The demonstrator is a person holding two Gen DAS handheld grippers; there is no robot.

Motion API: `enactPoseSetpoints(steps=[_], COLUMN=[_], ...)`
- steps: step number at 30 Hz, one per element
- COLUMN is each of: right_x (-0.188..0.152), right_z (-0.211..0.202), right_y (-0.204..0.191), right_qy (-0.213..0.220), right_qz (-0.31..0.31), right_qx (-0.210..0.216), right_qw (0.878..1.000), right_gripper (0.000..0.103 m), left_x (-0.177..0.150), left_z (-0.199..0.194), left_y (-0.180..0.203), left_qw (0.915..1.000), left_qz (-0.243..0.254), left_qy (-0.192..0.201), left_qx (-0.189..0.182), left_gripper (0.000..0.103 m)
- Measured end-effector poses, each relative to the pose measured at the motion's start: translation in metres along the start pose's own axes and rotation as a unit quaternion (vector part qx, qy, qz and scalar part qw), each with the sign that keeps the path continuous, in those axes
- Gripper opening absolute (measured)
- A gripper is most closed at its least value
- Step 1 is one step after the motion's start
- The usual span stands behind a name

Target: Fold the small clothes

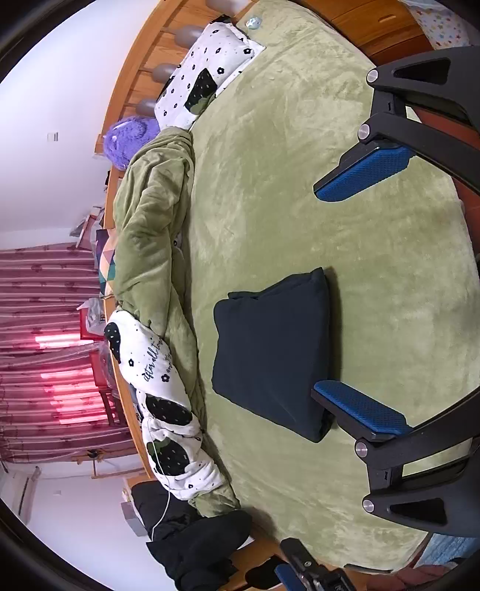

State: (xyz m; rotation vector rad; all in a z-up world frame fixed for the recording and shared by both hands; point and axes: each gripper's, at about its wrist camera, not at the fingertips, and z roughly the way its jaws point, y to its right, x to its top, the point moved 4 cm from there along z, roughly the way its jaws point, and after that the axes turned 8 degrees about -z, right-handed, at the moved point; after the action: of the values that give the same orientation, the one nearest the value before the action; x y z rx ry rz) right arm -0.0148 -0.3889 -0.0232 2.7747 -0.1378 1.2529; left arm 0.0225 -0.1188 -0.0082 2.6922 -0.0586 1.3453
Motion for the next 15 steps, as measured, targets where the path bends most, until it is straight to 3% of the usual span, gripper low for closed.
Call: enactPoseSetpoints(steps=[15], right_x=[-0.002], right_z=[0.001], right_y=[-0.008], right_qy=[-0.008], right_qz=[-0.006], right_qx=[0.002], right_qw=[1.000], right_gripper=[0.096], left_x=[-0.001], left_z=[-0.003], left_y=[-0.022], left_qw=[0.9993], left_qz=[-0.035], left_qy=[-0.009], left_qx=[-0.006], left_gripper=[0.093])
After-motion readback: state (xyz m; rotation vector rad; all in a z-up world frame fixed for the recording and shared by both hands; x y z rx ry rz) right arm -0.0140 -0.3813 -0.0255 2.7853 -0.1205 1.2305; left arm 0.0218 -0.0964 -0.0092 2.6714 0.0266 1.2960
